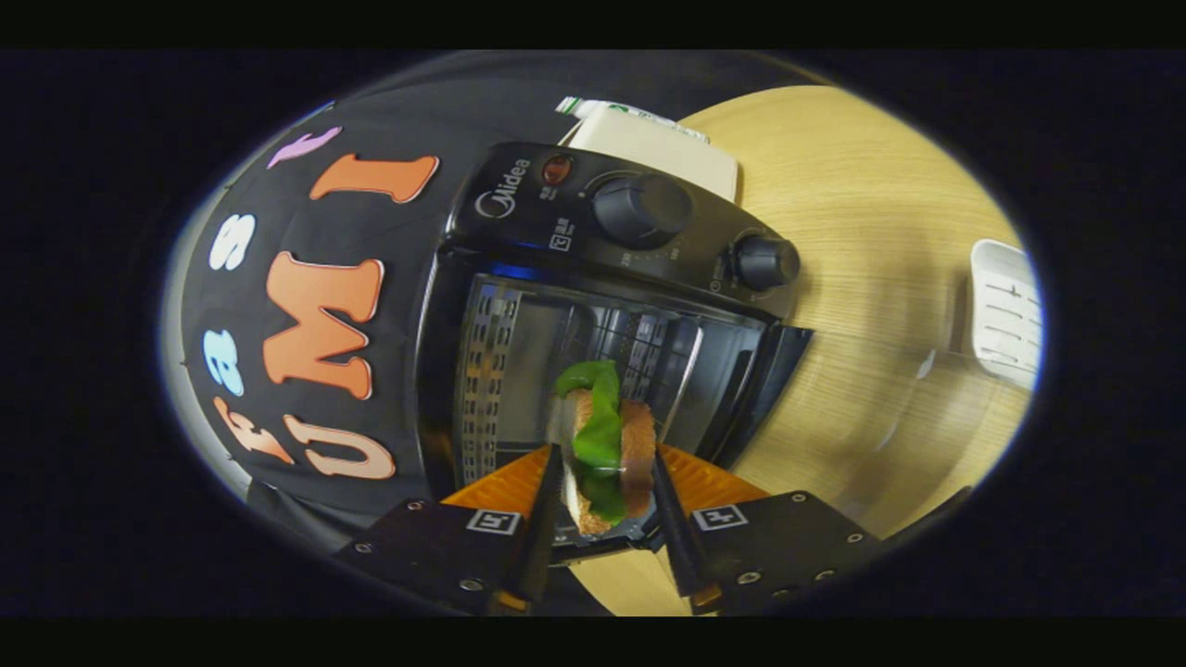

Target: Open the toaster oven, put the food inside, and close the toaster oven door.

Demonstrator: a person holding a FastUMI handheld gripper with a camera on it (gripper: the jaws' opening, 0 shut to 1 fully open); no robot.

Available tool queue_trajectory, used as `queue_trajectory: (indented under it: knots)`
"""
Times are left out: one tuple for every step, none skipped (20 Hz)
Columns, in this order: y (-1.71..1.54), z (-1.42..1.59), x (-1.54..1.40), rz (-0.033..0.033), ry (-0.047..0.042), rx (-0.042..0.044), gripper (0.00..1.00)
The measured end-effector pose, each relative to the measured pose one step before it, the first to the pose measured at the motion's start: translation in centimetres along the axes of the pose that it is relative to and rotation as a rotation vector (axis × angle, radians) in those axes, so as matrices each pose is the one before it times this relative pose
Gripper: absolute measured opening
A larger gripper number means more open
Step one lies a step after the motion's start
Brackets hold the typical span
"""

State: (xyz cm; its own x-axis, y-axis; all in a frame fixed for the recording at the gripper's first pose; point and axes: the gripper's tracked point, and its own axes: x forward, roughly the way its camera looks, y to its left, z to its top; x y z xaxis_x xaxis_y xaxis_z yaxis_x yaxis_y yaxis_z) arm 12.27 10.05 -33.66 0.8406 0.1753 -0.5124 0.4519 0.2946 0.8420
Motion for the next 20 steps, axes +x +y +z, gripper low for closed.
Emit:
queue_trajectory:
  knots:
    - [-0.286,-0.219,-0.029,-0.00886,0.01694,0.0079,0.64]
    - [-0.025,-0.012,-0.272,-0.00301,0.00976,0.01106,0.7]
    - [-0.068,-0.016,-0.225,-0.00098,0.00165,0.00459,0.83]
    - [-0.223,0.119,-0.36,-0.00865,-0.00511,-0.00491,0.87]
    - [-0.223,0.247,-0.272,0.00025,-0.0078,-0.00952,0.95]
    - [0.024,0.221,-0.768,0.00637,-0.00691,0.00091,0.96]
    - [-0.319,0.222,-0.63,-0.00466,-0.00083,0.00458,0.97]
    - [-0.353,-0.047,-0.869,-0.00708,0.00203,-0.00253,0.97]
    - [-0.413,-0.136,-0.886,-0.00815,0.00463,-0.01776,0.97]
    - [-0.212,-0.276,-1.168,-0.00579,0.00089,-0.03623,0.97]
    - [-0.331,-0.413,-1.211,-0.00914,0.00712,-0.05724,0.97]
    - [-0.184,-0.541,-1.208,-0.00883,0.0089,-0.07339,0.97]
    - [-0.182,-0.637,-1.199,-0.00902,0.00806,-0.08108,0.97]
    - [-0.129,-0.732,-1.36,-0.00466,0.01182,-0.07572,0.98]
    - [0.244,-0.701,-1.224,0.00478,0.01331,-0.07007,0.98]
    - [-0.061,-0.408,-1.246,-0.00371,0.00553,-0.06312,0.98]
    - [-0.105,-0.324,-0.884,-0.0055,-0.00167,-0.05552,0.98]
    - [-0.18,-0.212,-1.005,-0.00427,-0.0022,-0.04621,0.98]
    - [-0.123,-0.398,-0.72,-0.00583,0.00046,-0.03986,0.98]
    - [-0.109,-0.518,-0.719,-0.0061,0.00133,-0.04321,0.98]
